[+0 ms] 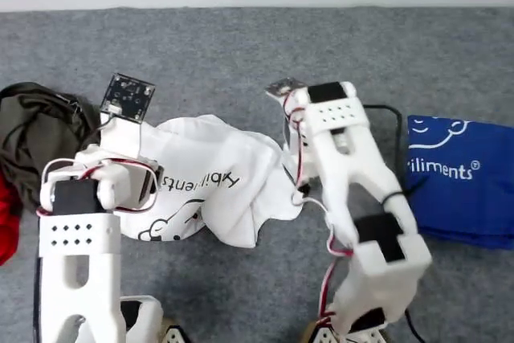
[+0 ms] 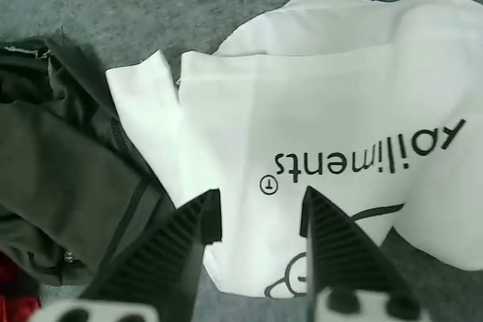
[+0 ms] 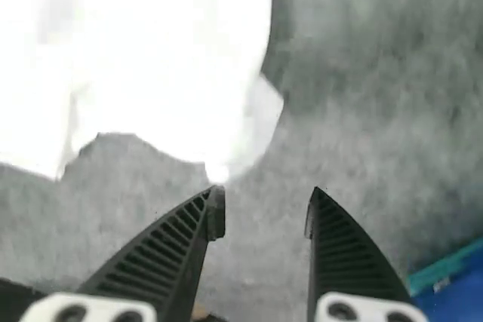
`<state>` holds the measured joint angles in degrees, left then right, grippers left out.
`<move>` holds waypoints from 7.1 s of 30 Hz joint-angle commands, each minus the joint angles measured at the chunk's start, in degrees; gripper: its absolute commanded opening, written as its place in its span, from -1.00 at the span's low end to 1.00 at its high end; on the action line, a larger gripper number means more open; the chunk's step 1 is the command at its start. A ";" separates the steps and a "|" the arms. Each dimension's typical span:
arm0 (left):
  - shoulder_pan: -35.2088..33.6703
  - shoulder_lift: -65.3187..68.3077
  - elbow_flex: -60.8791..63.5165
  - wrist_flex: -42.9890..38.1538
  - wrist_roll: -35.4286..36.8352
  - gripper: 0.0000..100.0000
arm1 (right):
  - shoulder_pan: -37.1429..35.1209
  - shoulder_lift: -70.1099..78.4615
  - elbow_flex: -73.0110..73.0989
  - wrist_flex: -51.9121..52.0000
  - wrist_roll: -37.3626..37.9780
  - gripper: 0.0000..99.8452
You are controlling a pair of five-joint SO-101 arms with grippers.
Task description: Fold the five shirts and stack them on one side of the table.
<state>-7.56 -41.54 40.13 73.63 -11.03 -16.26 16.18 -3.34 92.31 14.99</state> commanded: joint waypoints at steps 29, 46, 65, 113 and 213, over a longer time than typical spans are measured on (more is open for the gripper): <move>0.53 0.00 2.86 -3.43 -0.44 -0.65 | 2.15 9.80 -34.99 10.59 -0.44 -0.98; 21.89 16.18 -8.22 -12.66 4.75 -0.64 | 7.08 -0.04 -27.78 10.51 -0.62 -0.98; 35.60 35.34 -38.64 1.67 4.84 -0.50 | 9.36 3.12 -27.69 10.51 -0.44 -0.98; 39.82 40.70 -33.19 -5.98 12.48 -0.60 | 14.99 8.66 -28.13 10.42 -17.05 -0.98; -12.84 -23.74 -7.25 17.49 -9.23 -0.57 | 12.09 -16.92 -4.66 6.29 -12.66 -0.98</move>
<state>-18.64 -65.01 37.23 90.59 -18.86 -5.01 -0.44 -7.65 99.25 2.15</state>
